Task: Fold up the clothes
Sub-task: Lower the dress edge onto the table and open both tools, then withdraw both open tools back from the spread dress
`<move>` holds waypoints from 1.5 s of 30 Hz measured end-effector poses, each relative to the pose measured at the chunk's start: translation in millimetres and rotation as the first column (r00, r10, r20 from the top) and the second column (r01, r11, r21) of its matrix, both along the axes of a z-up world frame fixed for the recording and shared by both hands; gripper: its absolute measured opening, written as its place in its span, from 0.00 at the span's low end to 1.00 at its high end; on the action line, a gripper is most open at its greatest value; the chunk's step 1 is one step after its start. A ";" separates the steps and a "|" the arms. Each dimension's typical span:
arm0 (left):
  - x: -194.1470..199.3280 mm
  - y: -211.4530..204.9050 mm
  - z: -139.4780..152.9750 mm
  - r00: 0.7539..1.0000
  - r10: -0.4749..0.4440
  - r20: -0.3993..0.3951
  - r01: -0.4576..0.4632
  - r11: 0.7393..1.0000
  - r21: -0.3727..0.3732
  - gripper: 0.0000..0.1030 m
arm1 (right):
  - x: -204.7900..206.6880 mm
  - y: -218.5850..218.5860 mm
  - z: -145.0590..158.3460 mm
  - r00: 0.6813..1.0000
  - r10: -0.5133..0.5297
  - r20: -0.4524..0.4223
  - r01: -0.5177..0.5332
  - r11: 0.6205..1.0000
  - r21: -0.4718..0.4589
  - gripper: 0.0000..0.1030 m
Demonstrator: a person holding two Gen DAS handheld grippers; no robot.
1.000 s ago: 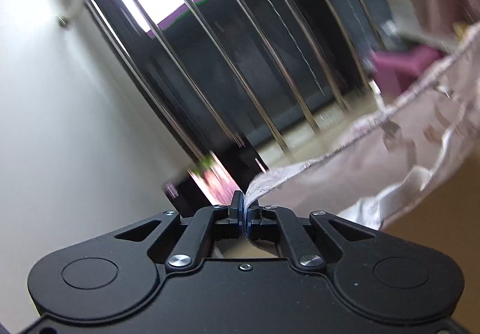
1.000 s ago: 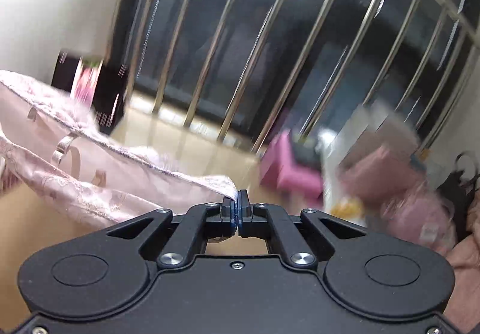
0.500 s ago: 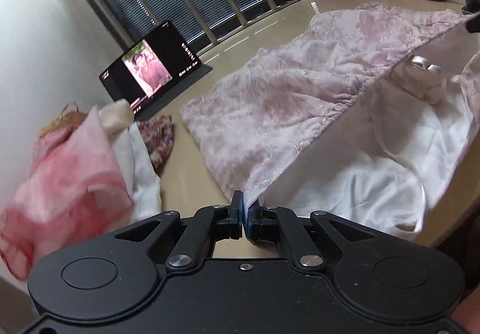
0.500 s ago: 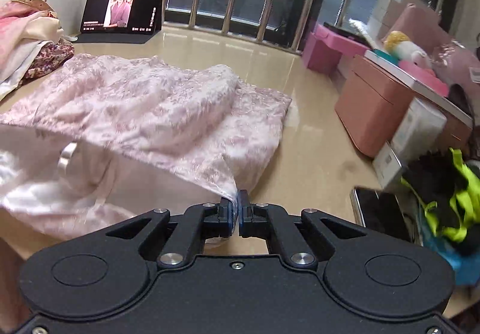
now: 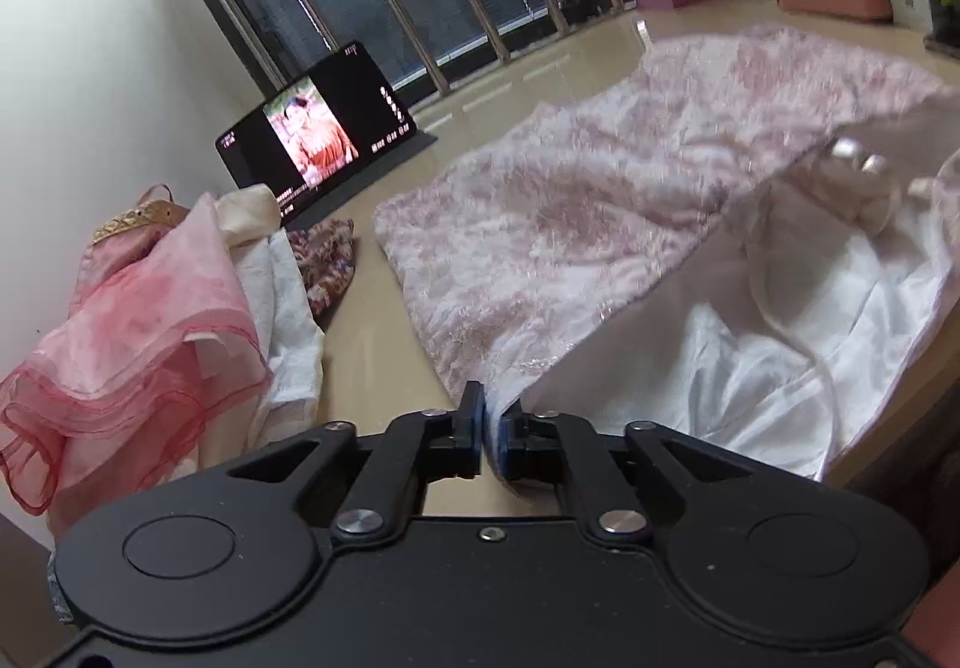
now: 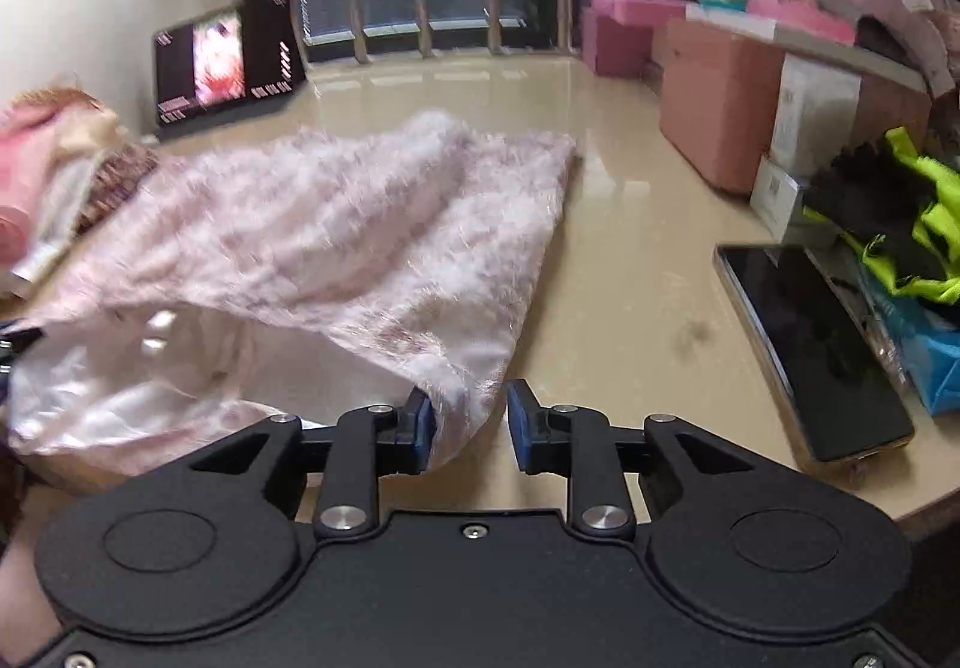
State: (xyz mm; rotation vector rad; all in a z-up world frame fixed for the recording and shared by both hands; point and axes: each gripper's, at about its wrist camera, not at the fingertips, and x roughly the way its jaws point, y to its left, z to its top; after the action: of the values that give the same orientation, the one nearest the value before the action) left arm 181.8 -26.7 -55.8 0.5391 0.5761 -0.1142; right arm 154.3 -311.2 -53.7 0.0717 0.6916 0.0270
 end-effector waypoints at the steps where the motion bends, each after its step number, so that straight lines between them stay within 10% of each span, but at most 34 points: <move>1: -1.6 1.9 3.6 1.000 -0.006 0.004 0.006 1.000 -0.015 0.39 | -5.1 0.2 5.4 1.000 0.028 0.013 -0.028 1.000 0.009 0.26; 3: -4.9 4.0 10.4 1.000 -0.015 0.019 0.016 0.999 -0.044 0.63 | -14.1 2.1 15.9 0.995 0.088 0.041 -0.089 0.996 0.022 0.26; 12: 3.4 -18.8 28.9 0.990 -0.128 0.052 0.131 0.990 -0.059 0.63 | 31.0 60.0 19.8 0.887 0.450 -0.101 -0.458 0.885 -0.081 0.26; 19: 34.6 -26.9 36.0 0.985 -0.169 0.012 0.168 0.964 -0.207 0.63 | 79.7 56.2 -0.3 0.829 0.495 -0.261 -0.473 0.869 0.146 0.26; 22: 50.9 -31.2 27.9 0.990 -0.139 -0.031 0.130 0.971 -0.203 0.63 | 75.3 54.5 0.4 0.811 0.519 -0.269 -0.491 0.855 0.169 0.03; 31: 72.6 -21.6 11.4 0.993 -0.076 -0.092 0.051 0.966 -0.253 0.63 | 29.2 43.2 21.9 0.728 0.641 -0.245 -0.608 0.768 0.202 0.03; 39: 58.3 -5.8 18.2 0.997 -0.061 -0.050 0.047 0.967 -0.250 0.63 | 17.3 14.9 15.5 0.853 0.511 -0.109 -0.454 0.828 0.328 0.20; 45: 63.3 -1.1 4.8 0.995 -0.021 -0.092 0.002 0.978 -0.209 0.63 | 2.8 11.1 23.4 0.958 0.261 0.120 -0.282 0.936 0.211 0.21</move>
State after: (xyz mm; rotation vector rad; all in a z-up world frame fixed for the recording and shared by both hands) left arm 245.0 -27.9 -51.0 0.3339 0.6446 -0.2098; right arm 157.1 -300.1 -30.4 0.1925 0.6011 0.3743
